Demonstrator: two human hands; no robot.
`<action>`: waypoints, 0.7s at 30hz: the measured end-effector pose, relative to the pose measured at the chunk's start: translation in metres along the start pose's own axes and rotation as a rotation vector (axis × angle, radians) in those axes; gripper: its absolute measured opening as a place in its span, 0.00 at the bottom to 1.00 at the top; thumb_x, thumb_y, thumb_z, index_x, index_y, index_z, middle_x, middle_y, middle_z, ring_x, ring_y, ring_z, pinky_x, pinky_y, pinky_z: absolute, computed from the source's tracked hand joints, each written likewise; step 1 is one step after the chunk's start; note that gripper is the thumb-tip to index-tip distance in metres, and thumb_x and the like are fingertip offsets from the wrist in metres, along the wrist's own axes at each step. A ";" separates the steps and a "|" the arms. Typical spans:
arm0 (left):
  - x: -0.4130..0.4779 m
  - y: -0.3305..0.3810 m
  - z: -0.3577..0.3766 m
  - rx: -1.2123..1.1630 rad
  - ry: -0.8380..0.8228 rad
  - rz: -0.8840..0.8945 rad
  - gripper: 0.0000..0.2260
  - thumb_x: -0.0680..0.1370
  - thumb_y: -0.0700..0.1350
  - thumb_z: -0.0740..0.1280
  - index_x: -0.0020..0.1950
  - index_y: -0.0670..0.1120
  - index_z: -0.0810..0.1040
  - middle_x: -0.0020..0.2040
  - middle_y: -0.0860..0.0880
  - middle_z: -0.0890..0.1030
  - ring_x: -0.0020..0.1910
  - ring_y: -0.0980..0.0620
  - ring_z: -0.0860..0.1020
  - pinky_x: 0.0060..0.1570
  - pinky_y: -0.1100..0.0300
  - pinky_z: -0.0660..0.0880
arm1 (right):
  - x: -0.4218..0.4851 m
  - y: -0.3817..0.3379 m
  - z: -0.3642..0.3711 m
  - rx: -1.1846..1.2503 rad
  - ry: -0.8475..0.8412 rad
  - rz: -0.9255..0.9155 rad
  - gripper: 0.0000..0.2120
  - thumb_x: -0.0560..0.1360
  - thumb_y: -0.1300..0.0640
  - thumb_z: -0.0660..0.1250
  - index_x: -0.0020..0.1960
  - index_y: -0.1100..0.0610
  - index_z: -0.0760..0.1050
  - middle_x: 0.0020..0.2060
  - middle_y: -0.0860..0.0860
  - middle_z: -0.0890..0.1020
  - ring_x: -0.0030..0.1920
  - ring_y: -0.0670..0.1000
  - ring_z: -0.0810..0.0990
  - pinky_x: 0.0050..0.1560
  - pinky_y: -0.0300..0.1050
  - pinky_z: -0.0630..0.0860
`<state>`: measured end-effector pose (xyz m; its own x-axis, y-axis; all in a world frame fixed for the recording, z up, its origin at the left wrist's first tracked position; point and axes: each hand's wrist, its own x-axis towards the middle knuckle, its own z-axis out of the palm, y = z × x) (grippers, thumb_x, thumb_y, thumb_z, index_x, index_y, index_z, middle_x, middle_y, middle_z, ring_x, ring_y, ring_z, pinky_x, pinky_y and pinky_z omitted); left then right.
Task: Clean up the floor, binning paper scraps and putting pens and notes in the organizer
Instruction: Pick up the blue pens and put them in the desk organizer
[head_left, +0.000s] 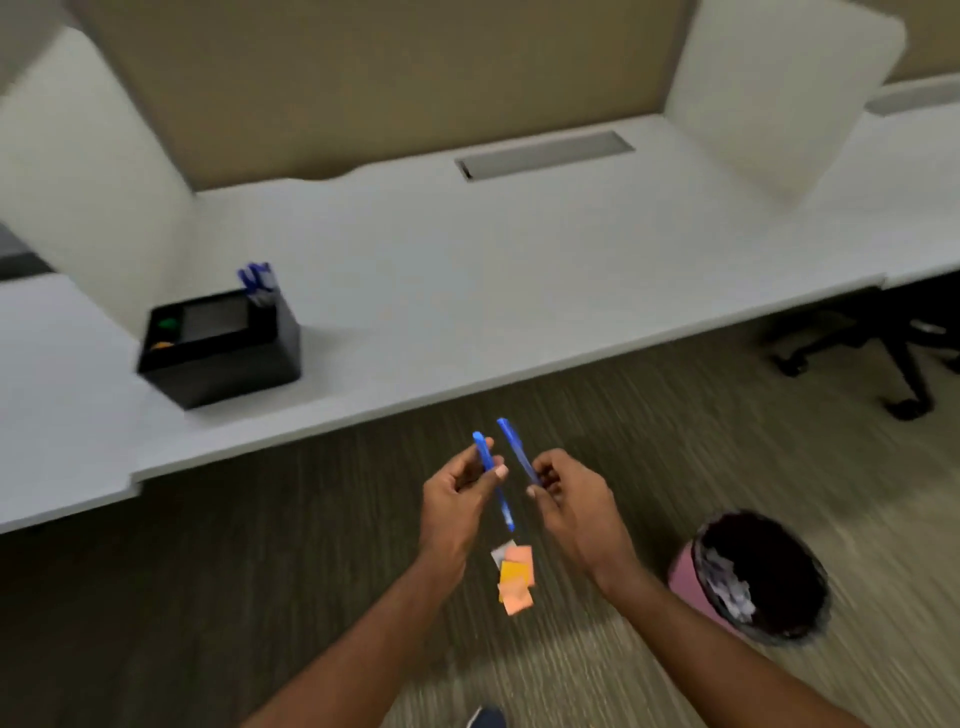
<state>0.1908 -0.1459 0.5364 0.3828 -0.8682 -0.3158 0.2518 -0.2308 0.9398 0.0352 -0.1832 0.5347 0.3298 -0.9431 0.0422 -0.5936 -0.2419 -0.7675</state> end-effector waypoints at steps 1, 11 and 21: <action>-0.006 0.015 -0.011 0.009 0.015 0.039 0.19 0.74 0.34 0.73 0.64 0.45 0.79 0.53 0.48 0.86 0.57 0.51 0.83 0.61 0.51 0.78 | 0.002 -0.016 -0.003 0.005 0.013 -0.019 0.10 0.74 0.61 0.70 0.51 0.48 0.74 0.41 0.42 0.81 0.42 0.42 0.81 0.45 0.46 0.80; -0.071 0.142 -0.122 0.143 0.209 0.224 0.14 0.76 0.42 0.71 0.62 0.49 0.77 0.55 0.52 0.84 0.54 0.57 0.83 0.59 0.52 0.80 | 0.012 -0.188 -0.009 0.038 -0.056 -0.172 0.10 0.78 0.59 0.68 0.58 0.52 0.74 0.48 0.47 0.81 0.46 0.43 0.81 0.45 0.31 0.74; -0.037 0.265 -0.196 0.190 0.310 0.336 0.15 0.77 0.43 0.72 0.64 0.48 0.79 0.53 0.52 0.84 0.51 0.56 0.83 0.54 0.56 0.81 | 0.085 -0.316 0.013 0.108 0.055 -0.262 0.06 0.77 0.54 0.72 0.53 0.54 0.80 0.45 0.47 0.83 0.44 0.44 0.81 0.46 0.30 0.74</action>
<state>0.4176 -0.0893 0.7716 0.6685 -0.7436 0.0120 -0.0866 -0.0618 0.9943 0.2605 -0.1839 0.7722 0.4199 -0.8633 0.2801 -0.4107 -0.4560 -0.7896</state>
